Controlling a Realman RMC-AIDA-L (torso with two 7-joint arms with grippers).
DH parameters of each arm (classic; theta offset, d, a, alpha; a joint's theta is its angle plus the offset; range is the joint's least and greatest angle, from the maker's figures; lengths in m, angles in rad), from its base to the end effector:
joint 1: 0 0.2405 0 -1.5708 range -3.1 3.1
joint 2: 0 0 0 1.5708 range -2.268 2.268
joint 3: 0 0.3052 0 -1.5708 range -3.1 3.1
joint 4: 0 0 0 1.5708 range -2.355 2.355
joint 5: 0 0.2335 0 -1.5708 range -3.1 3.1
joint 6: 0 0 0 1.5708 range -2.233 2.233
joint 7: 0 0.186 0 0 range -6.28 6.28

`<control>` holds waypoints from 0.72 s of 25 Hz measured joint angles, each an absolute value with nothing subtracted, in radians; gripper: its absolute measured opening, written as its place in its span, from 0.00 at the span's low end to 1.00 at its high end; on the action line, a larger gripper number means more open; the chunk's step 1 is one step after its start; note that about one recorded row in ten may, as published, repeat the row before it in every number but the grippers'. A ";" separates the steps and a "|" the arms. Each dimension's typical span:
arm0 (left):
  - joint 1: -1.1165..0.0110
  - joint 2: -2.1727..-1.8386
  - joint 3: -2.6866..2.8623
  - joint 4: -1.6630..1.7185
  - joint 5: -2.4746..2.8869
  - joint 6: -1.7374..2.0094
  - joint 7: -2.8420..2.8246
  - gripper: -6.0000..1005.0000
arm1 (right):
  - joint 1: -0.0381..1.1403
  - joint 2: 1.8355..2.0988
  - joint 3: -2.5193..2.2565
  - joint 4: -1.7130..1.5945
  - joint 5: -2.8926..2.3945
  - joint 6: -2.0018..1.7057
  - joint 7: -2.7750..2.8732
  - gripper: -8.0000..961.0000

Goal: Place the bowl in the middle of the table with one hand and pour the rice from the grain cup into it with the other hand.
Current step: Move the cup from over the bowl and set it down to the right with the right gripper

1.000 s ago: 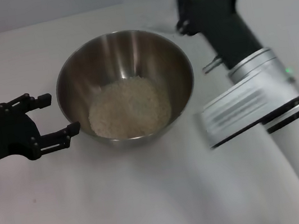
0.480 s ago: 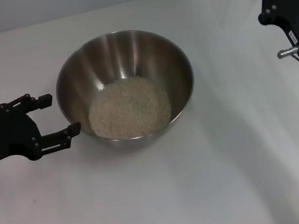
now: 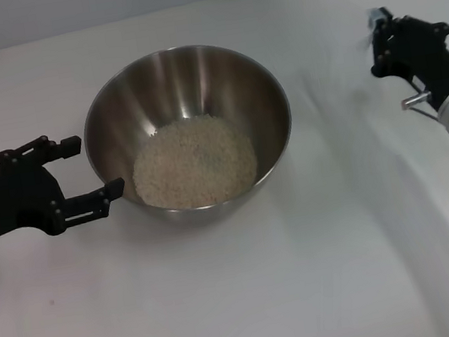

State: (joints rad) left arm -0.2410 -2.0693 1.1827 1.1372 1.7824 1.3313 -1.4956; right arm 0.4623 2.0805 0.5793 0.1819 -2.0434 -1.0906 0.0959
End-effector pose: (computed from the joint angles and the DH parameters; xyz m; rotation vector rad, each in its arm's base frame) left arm -0.2866 0.3642 -0.0428 -2.6702 -0.3737 -0.4540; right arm 0.3733 0.4039 -0.0810 -1.6789 0.5708 0.6295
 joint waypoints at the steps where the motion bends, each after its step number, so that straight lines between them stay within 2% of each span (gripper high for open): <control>1: -0.242 -2.069 1.183 1.137 1.782 1.331 -1.496 0.86 | 0.468 2.081 0.569 0.182 -2.044 -1.075 0.096 0.05; 12: -0.252 -2.069 1.183 1.137 1.782 1.335 -1.496 0.86 | 0.494 2.084 0.539 0.194 -2.066 -0.963 0.095 0.10; 18: -0.252 -2.069 1.185 1.136 1.783 1.336 -1.496 0.86 | 0.453 2.086 0.538 0.203 -2.078 -0.966 0.090 0.13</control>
